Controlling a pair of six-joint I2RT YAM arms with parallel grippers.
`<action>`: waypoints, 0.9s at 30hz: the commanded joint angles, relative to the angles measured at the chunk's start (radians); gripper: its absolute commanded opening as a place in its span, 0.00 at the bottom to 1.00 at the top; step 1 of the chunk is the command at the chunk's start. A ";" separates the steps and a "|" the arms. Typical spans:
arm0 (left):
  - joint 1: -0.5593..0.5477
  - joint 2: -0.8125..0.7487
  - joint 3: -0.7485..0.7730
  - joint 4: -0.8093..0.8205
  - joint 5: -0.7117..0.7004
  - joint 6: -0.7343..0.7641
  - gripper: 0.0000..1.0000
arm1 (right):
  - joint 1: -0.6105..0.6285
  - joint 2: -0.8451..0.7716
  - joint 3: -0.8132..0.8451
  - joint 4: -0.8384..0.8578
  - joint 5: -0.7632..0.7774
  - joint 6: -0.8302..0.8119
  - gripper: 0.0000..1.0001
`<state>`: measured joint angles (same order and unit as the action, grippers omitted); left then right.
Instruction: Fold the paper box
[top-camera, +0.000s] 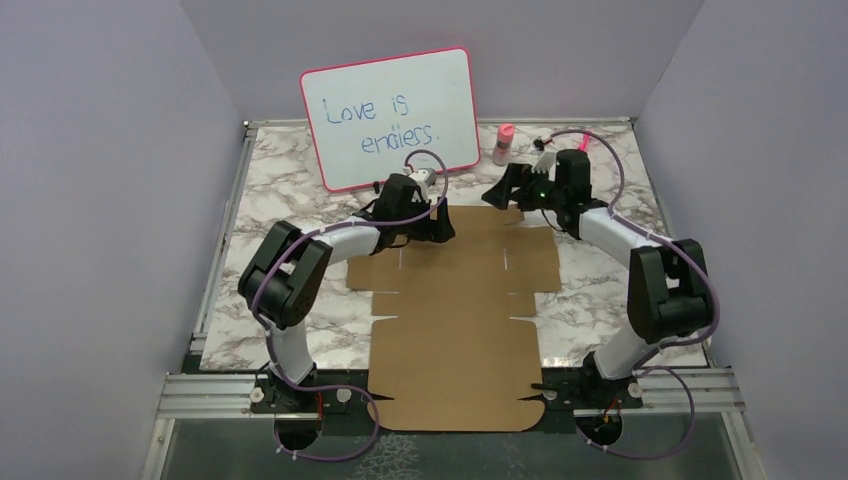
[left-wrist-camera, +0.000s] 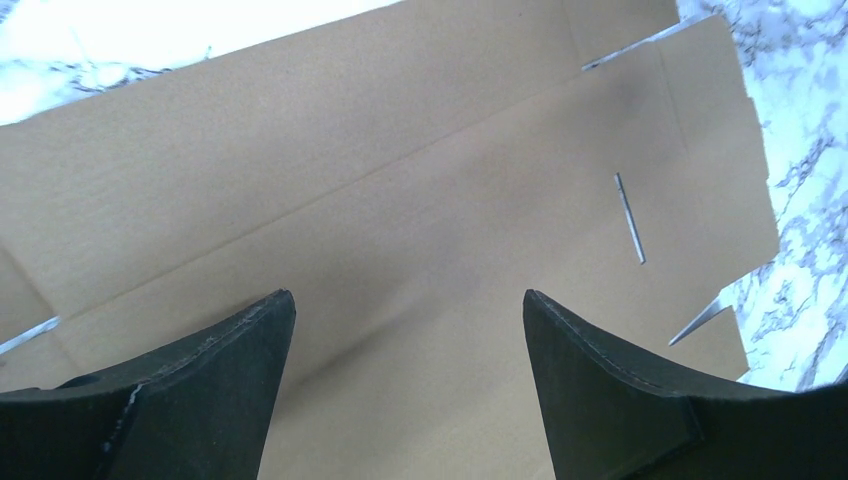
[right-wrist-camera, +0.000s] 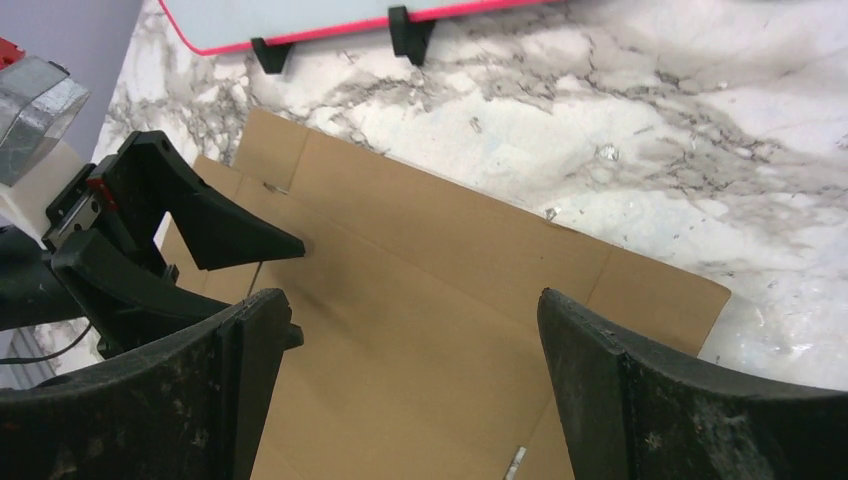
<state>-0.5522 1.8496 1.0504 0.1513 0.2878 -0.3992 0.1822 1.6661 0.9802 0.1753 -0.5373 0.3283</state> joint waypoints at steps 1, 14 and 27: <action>-0.008 -0.129 -0.030 -0.023 -0.080 -0.012 0.86 | 0.026 -0.116 -0.035 -0.045 0.100 -0.040 1.00; 0.017 -0.374 -0.256 -0.096 -0.206 -0.094 0.93 | 0.180 -0.167 -0.223 0.046 0.024 -0.001 1.00; 0.086 -0.694 -0.433 -0.312 -0.330 -0.107 0.99 | 0.270 -0.037 -0.311 0.180 0.034 0.052 1.00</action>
<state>-0.5018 1.2400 0.6548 -0.0723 0.0147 -0.4961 0.4515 1.5879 0.6651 0.2676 -0.5114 0.3592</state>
